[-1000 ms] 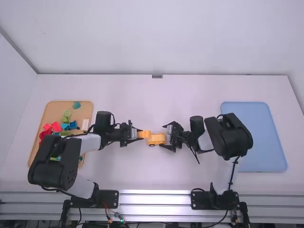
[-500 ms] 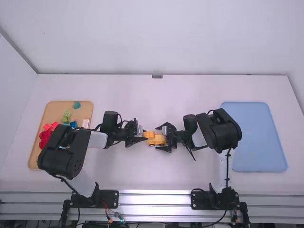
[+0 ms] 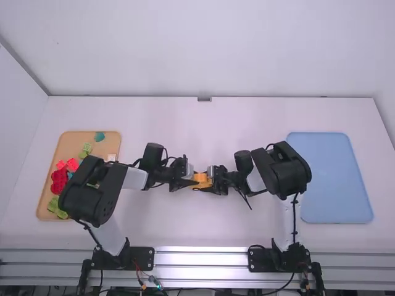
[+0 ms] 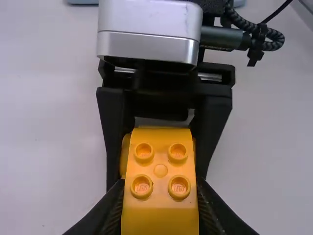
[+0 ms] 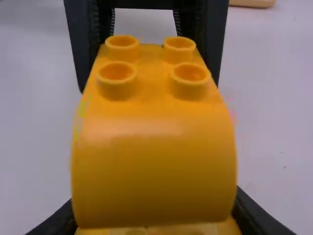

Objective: Assemble lego blocks to make yellow taxi

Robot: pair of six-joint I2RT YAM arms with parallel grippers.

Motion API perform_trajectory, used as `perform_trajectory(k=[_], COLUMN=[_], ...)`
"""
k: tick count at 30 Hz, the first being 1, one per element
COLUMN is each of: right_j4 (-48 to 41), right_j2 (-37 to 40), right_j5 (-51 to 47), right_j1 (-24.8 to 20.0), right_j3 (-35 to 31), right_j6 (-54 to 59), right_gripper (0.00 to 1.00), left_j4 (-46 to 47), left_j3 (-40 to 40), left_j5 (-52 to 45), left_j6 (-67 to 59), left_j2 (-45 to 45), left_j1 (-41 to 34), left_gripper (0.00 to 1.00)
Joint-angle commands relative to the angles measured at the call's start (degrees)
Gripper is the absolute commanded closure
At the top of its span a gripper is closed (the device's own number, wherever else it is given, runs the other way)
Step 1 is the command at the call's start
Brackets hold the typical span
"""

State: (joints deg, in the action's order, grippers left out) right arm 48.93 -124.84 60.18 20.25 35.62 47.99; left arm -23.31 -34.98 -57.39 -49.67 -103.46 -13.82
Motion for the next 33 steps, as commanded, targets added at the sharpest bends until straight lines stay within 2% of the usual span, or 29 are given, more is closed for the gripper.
perform_trajectory(k=[1,8,18,24,33], right_j4=[-0.2,-0.1,-0.3,-0.3,-0.1], right_j2=[-0.8,-0.8,-0.8,-0.8,-0.8], right_j5=[-0.7,-0.8,-2.6,-3.0,-2.8], right_j1=[0.0,0.0,0.0,-0.3,-0.3], right_j3=[0.3,0.3,0.3,0.3,0.4], right_j6=[0.0,-0.2,-0.2,-0.2,-0.2], right_gripper=[0.56,0.55,0.55,0.56,0.55], left_j4=[1.0,3.8,6.5,7.3,9.4], left_j3=[-2.1,-4.8,-3.9,-3.0,-1.0], left_j5=[-1.7,-1.8,-1.3,6.4,9.6], left_j6=[-1.5,-1.6,-4.4,-3.7,-3.7], left_j2=[-2.4,-5.6,-7.0,-6.9,-6.9], left_j1=[-0.1,-0.9,-3.2,-3.1,-3.6], left_gripper=[0.88,0.92,0.98,0.98,0.98])
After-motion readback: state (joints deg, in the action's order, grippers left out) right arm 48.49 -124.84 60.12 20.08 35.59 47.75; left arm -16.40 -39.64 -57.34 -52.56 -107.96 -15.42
